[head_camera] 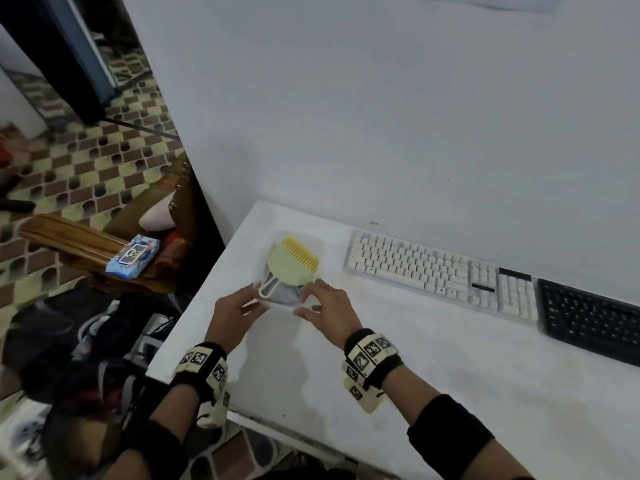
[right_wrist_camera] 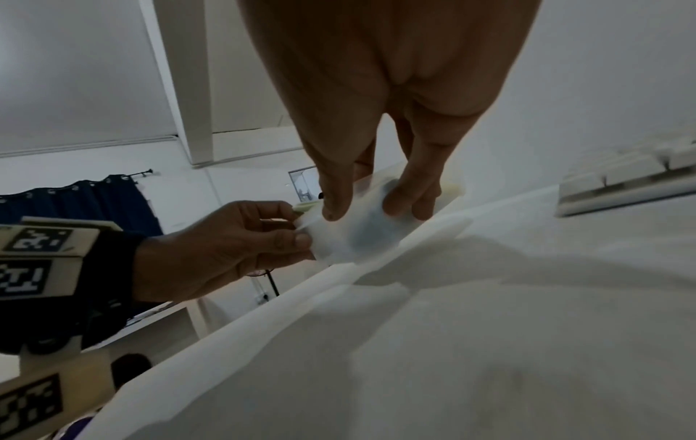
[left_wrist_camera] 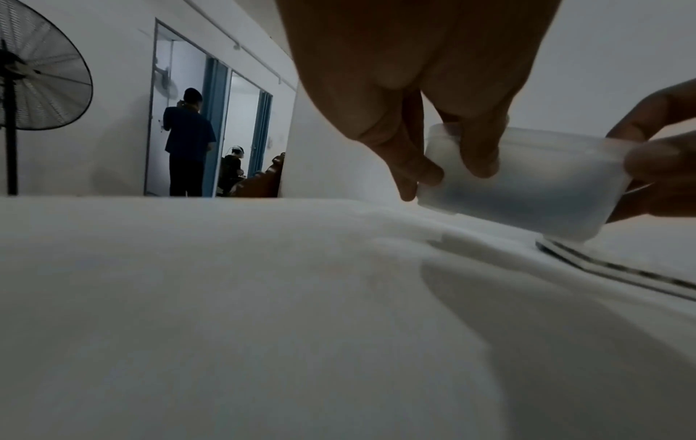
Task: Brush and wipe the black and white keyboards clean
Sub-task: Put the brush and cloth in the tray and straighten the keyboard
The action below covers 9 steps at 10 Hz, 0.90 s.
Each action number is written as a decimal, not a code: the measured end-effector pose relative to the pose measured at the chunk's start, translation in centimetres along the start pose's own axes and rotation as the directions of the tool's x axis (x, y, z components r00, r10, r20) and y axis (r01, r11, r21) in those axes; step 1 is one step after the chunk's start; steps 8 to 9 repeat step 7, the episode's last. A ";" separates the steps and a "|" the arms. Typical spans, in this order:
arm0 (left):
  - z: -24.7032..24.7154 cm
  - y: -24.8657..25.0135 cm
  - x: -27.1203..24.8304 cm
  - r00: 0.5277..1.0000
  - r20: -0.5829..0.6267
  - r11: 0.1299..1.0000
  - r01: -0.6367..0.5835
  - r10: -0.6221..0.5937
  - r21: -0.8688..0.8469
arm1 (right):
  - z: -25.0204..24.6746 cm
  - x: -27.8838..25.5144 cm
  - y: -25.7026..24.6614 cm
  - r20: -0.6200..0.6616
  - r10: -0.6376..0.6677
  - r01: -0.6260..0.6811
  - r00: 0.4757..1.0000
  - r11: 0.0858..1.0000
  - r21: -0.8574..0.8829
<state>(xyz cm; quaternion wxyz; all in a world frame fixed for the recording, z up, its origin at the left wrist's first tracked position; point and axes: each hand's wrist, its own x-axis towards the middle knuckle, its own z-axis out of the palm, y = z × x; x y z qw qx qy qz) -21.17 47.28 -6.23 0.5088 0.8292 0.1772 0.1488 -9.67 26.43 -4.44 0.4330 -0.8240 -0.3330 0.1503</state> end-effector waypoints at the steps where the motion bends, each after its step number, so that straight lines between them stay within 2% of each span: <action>1: -0.6 0.9 3.6 0.998 -0.044 0.999 -0.052 0.052 0.013 | -0.8 2.9 -0.5 -0.027 -0.015 0.015 1.000 1.000 0.021; 2: -1.2 1.4 8.2 0.998 -0.024 0.998 -0.057 0.057 -0.015 | -1.7 6.3 -0.9 -0.081 0.001 0.001 0.997 1.000 0.029; 4: -0.8 0.0 14.4 0.996 0.088 1.000 0.000 0.000 -0.004 | -3.0 11.1 -0.4 -0.054 0.113 -0.116 0.992 0.991 -0.070; 6: 0.6 -1.3 15.2 0.994 0.107 0.993 0.021 -0.034 0.119 | -2.5 11.8 0.8 -0.025 0.186 -0.188 0.982 0.968 -0.165; 7: 0.4 -1.3 14.7 0.993 0.109 0.982 0.015 -0.036 0.188 | -2.8 11.1 0.3 -0.042 0.166 -0.171 0.985 0.967 -0.187; 9: 0.4 -1.3 14.7 0.993 0.109 0.982 0.015 -0.036 0.188 | -2.8 11.1 0.3 -0.042 0.166 -0.171 0.985 0.967 -0.187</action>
